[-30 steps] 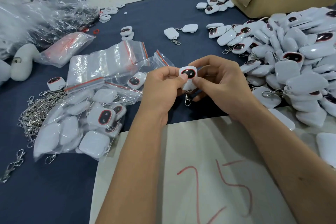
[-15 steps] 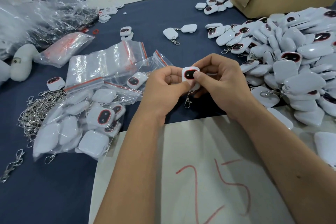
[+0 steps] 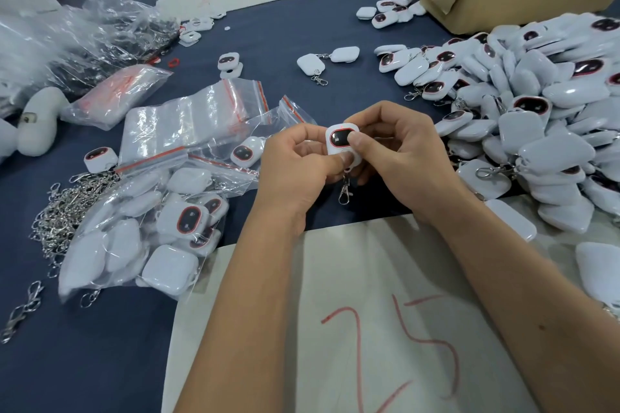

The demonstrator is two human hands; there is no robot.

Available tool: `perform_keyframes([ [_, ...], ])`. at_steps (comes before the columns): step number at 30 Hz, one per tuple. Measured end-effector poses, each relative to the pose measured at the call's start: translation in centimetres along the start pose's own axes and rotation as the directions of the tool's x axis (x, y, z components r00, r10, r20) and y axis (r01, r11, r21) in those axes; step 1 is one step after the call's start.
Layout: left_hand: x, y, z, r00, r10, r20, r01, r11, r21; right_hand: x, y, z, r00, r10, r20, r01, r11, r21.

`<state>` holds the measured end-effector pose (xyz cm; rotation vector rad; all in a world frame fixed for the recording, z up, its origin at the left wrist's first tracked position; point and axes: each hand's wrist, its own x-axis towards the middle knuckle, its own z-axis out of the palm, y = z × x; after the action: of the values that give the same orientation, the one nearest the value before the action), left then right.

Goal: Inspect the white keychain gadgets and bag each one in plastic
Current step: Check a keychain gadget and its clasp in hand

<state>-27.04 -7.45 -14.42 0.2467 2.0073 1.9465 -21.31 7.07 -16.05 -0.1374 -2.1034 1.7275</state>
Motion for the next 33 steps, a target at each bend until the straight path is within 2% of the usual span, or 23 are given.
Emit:
perform_keyframes([
  [4, 0.0, -0.1, 0.5, 0.996, 0.066, -0.059, -0.070, 0.995, -0.070, 0.1, -0.1, 0.2, 0.999, 0.003, -0.040, -0.002, 1.000, 0.027],
  [7, 0.2, 0.0, 1.0, 0.980, 0.125, -0.153, -0.145, 0.981, -0.127, 0.2, -0.2, 0.3, 0.997, 0.069, 0.022, -0.070, 0.996, 0.057],
  [9, 0.3, 0.0, 1.3, 0.971, 0.150, -0.188, -0.172, 0.979, -0.107, 0.2, -0.2, 0.3, 0.995, 0.082, 0.051, -0.086, 0.994, 0.074],
  [11, 0.3, 0.1, 1.5, 0.959, 0.195, -0.206, -0.208, 0.977, -0.044, 0.2, -0.2, 0.3, 0.997, 0.077, 0.018, -0.078, 0.994, 0.074],
  [12, 0.3, 0.1, 1.5, 0.946, 0.237, -0.221, -0.233, 0.971, 0.045, 0.3, -0.2, 0.3, 0.996, 0.084, -0.018, -0.082, 0.993, 0.082],
  [13, 0.4, 0.1, 1.4, 0.924, 0.302, -0.234, -0.257, 0.945, 0.203, 0.3, -0.1, 0.2, 0.993, 0.099, -0.063, -0.092, 0.991, 0.097],
  [15, 0.7, -0.1, 1.2, 0.894, 0.409, -0.182, -0.228, 0.766, 0.602, 0.4, 0.0, 0.1, 0.978, 0.131, -0.161, -0.110, 0.985, 0.132],
  [16, 0.7, -0.3, 1.1, 0.911, 0.387, -0.140, -0.175, 0.671, 0.720, 0.5, 0.0, 0.1, 0.969, 0.139, -0.207, -0.112, 0.984, 0.135],
  [18, 0.7, -0.8, 1.1, 0.955, 0.281, -0.089, -0.091, 0.567, 0.819, 0.5, 0.1, 0.1, 0.950, 0.143, -0.278, -0.116, 0.987, 0.109],
  [20, 0.5, -1.1, 1.2, 0.968, 0.244, -0.065, -0.078, 0.535, 0.841, 0.6, 0.2, 0.1, 0.938, 0.144, -0.315, -0.126, 0.989, 0.075],
  [23, 0.5, -0.7, 1.1, 0.936, 0.349, -0.050, -0.179, 0.594, 0.784, 0.7, 0.4, 0.2, 0.928, 0.150, -0.342, -0.145, 0.989, 0.039],
  [25, 0.5, -0.4, 0.8, 0.913, 0.393, -0.106, -0.194, 0.650, 0.735, 0.7, 0.5, 0.2, 0.925, 0.143, -0.353, -0.152, 0.988, 0.003],
  [28, 0.5, -0.3, 0.4, 0.923, 0.345, -0.173, -0.166, 0.759, 0.629, 0.6, 0.6, 0.2, 0.931, 0.120, -0.344, -0.144, 0.989, -0.044],
  [33, 0.5, 0.0, -0.1, 0.957, 0.235, -0.170, -0.111, 0.837, 0.535, 0.4, 0.3, 0.1, 0.942, 0.108, -0.319, -0.111, 0.994, 0.007],
])
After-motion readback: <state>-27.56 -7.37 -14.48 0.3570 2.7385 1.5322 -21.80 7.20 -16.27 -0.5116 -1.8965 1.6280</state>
